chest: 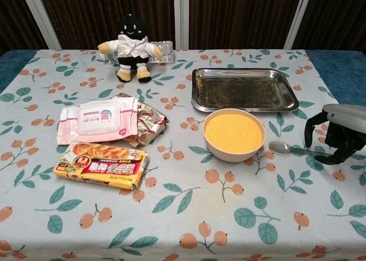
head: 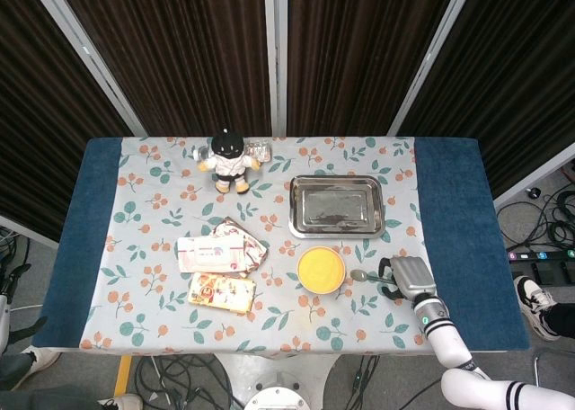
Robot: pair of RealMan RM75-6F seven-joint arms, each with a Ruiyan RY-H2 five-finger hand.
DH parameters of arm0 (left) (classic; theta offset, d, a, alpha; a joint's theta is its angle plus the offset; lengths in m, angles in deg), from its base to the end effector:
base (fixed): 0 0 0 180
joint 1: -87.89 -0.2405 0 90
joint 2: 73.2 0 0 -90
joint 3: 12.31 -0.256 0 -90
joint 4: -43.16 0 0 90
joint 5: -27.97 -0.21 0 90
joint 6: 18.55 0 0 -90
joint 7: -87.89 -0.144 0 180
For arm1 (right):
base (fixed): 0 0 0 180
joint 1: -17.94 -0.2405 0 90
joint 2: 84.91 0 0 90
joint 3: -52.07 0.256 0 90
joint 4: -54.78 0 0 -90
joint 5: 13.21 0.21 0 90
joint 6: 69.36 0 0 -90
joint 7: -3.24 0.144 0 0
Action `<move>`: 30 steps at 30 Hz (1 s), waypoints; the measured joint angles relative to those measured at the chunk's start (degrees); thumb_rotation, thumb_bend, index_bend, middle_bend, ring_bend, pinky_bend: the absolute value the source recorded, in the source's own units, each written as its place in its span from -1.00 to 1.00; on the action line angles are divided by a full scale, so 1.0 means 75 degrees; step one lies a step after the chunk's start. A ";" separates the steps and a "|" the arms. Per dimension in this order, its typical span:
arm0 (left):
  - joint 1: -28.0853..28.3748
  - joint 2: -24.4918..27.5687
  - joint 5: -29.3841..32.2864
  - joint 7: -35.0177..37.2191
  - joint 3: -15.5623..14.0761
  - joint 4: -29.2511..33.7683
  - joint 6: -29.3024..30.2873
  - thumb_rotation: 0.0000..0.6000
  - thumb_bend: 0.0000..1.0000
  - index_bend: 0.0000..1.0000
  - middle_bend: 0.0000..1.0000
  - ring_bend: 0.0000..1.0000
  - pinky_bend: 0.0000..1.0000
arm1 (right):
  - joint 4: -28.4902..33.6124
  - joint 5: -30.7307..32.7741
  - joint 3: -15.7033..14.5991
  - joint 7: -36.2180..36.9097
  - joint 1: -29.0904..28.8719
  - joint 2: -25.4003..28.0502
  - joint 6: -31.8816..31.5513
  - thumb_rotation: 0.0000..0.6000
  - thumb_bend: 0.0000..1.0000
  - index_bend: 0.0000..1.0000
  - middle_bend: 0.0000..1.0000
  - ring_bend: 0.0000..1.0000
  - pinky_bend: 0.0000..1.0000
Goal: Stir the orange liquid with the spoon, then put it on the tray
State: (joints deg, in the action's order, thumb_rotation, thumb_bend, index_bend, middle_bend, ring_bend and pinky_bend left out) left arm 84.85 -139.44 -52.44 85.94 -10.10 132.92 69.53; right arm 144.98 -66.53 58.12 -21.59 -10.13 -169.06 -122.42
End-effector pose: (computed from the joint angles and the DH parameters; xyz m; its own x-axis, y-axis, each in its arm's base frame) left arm -0.3488 0.1318 0.1623 0.4315 0.0231 0.9018 0.8791 0.2136 -0.4261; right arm -0.2519 -0.2738 -0.0104 0.3649 -0.4944 0.7889 -0.9212 -0.0686 0.3830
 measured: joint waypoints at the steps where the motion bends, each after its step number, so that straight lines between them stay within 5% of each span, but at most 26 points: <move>1: -0.0002 -0.0004 0.0004 0.0008 0.0002 -0.0010 0.0000 1.00 -0.87 -0.53 -0.76 -0.80 -0.77 | -0.0052 0.0033 -0.0009 -0.0018 -0.0024 -0.0040 0.0005 1.00 -0.51 -0.02 1.00 1.00 1.00; 30: -0.0066 -0.0019 0.0059 0.0072 0.0015 -0.0115 0.0031 1.00 -0.87 -0.53 -0.76 -0.80 -0.77 | -0.0451 0.0174 -0.0152 0.0183 -0.0303 -0.0405 -0.0100 1.00 -0.40 0.03 1.00 1.00 1.00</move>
State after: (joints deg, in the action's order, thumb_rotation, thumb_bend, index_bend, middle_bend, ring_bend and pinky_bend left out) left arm 84.36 -139.58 -52.00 86.48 -9.99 132.06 69.76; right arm 141.59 -65.22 56.98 -20.21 -12.41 -172.10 -123.17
